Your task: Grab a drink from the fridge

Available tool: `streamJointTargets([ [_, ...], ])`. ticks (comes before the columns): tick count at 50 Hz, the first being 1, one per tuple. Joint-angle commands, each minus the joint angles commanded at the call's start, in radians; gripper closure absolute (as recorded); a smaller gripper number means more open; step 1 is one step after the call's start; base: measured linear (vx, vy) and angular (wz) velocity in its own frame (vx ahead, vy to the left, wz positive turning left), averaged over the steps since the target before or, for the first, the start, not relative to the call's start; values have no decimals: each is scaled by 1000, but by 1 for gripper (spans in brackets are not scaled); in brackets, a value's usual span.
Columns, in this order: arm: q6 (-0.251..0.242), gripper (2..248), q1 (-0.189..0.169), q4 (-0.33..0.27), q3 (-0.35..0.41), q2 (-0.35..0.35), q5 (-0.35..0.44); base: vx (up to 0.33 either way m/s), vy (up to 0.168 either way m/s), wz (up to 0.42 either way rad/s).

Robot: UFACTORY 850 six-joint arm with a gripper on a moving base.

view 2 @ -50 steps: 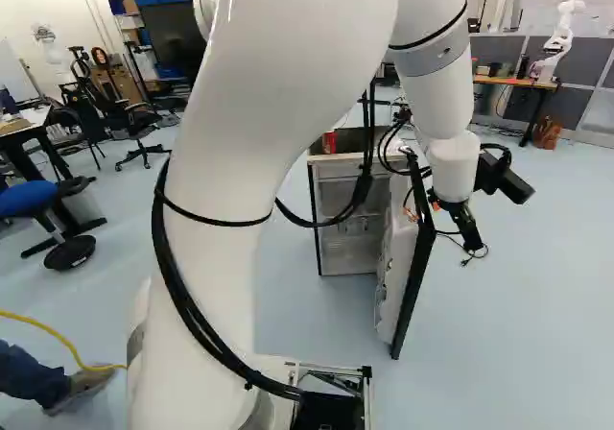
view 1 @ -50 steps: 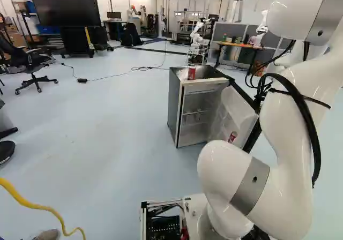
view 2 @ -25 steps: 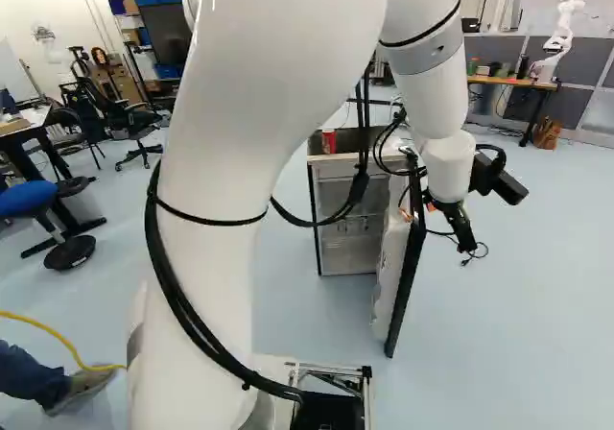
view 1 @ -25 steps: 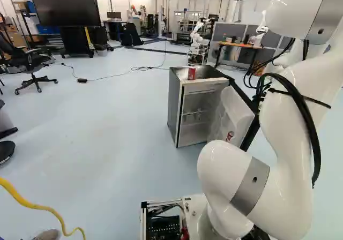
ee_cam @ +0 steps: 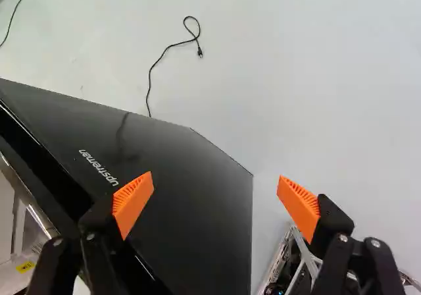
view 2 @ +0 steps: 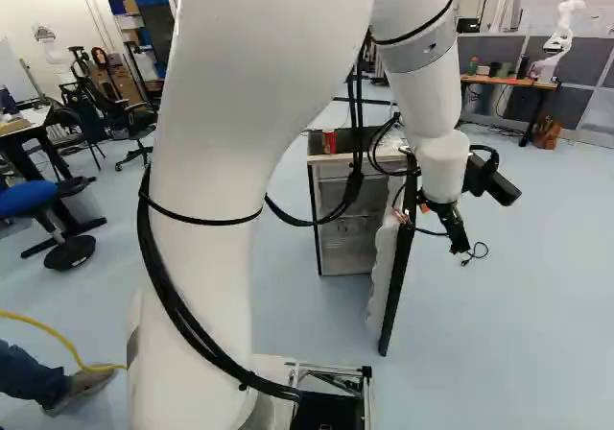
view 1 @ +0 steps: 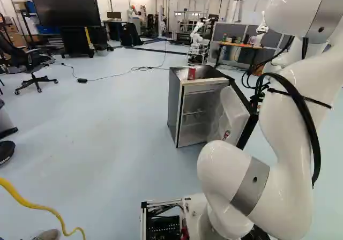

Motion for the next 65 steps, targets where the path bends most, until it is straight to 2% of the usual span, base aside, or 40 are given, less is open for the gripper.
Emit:
streamJointTargets([
  [65,0,3,58,0,130,98,-2,0,0,0],
])
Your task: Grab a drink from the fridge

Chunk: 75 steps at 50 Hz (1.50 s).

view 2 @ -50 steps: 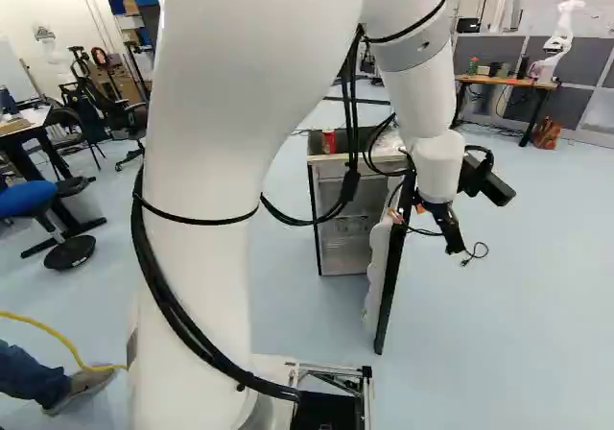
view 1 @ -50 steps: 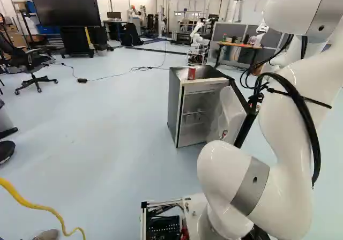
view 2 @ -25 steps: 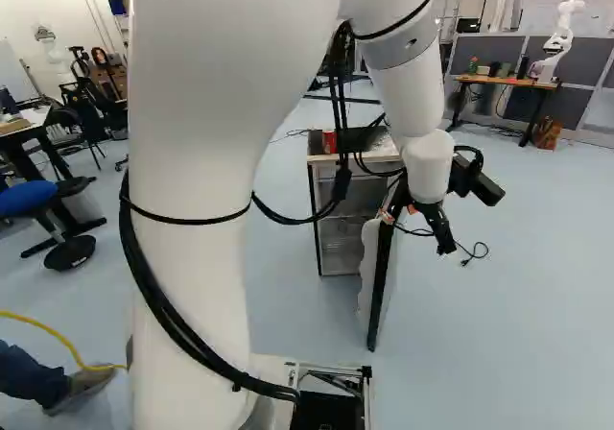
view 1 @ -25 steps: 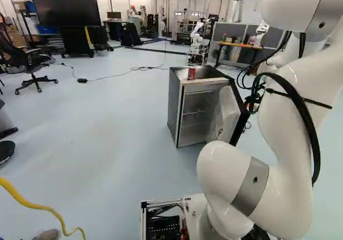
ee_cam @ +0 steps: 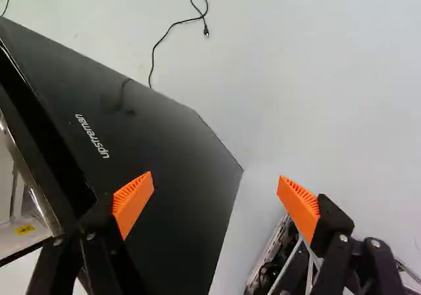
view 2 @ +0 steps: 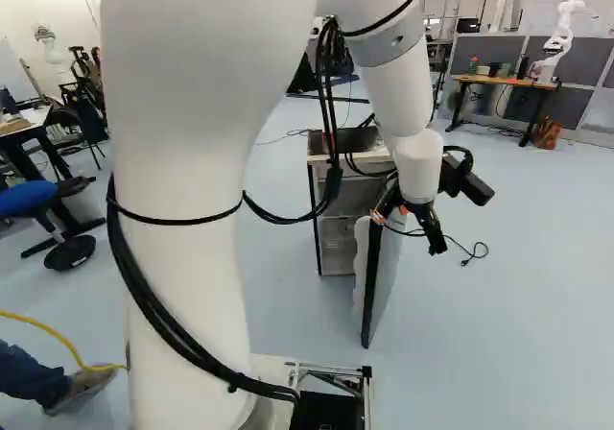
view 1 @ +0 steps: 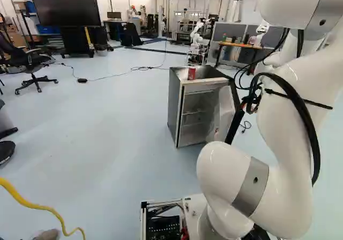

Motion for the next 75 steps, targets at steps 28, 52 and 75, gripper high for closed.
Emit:
streamJointTargets([
  [28,0,3,29,0,55,43,0,0,0,0],
  [52,0,3,59,0,104,83,0,0,0,0],
  [75,0,3,93,0,153,123,0,0,0,0],
])
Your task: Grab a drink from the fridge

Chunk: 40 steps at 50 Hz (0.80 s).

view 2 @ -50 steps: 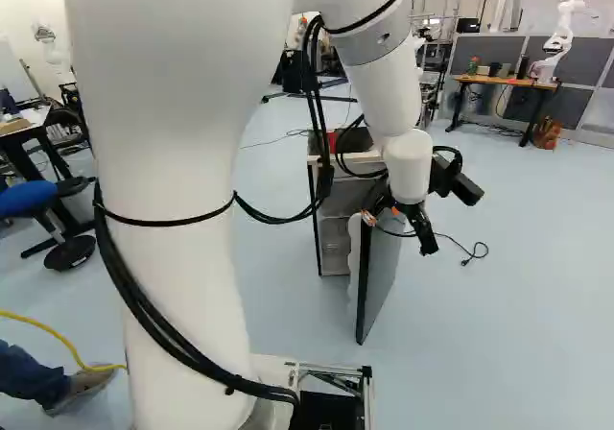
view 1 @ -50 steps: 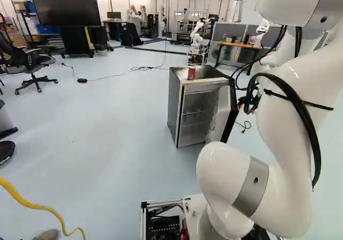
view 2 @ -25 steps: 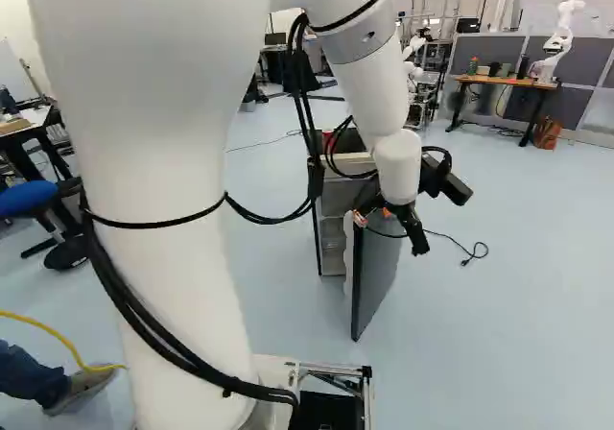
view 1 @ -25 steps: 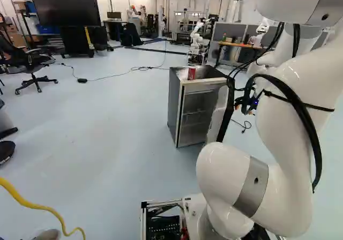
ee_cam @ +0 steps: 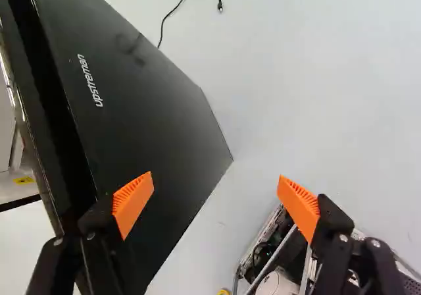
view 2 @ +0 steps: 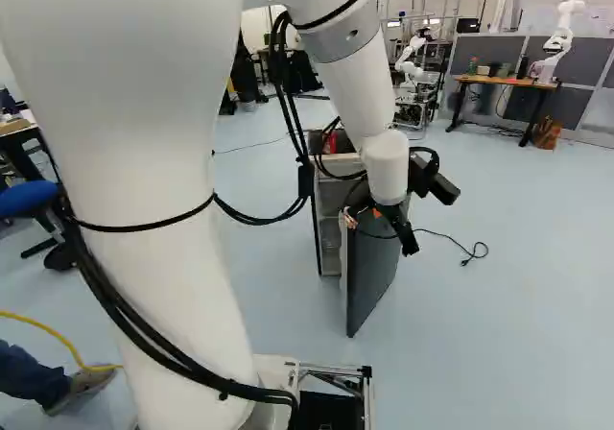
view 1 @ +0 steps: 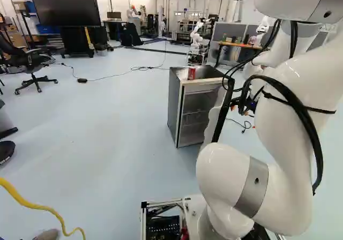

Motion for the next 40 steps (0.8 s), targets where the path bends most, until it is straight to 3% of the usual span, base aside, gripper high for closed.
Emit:
streamJointTargets([
  [40,0,3,82,-5,90,77,9,0,0,0],
])
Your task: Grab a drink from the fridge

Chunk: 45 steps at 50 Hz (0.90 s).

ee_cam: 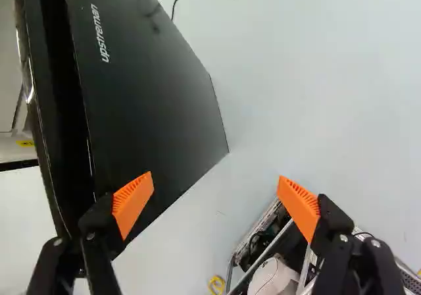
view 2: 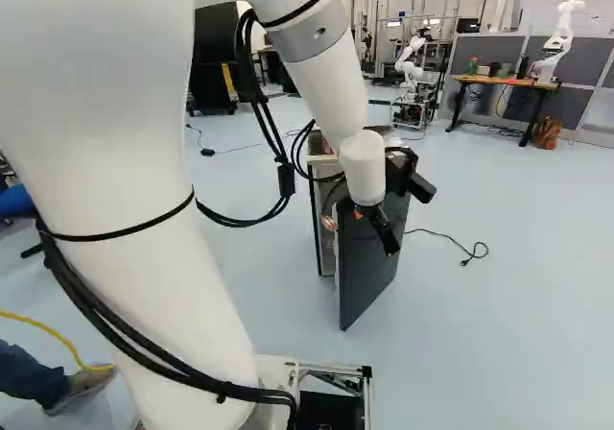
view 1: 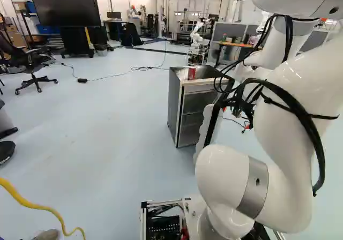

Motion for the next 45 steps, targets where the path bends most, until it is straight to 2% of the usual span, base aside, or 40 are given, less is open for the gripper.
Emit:
streamJointTargets([
  [27,0,3,69,-41,49,44,70,0,0,0],
  [45,0,3,129,-73,70,62,118,0,0,0],
])
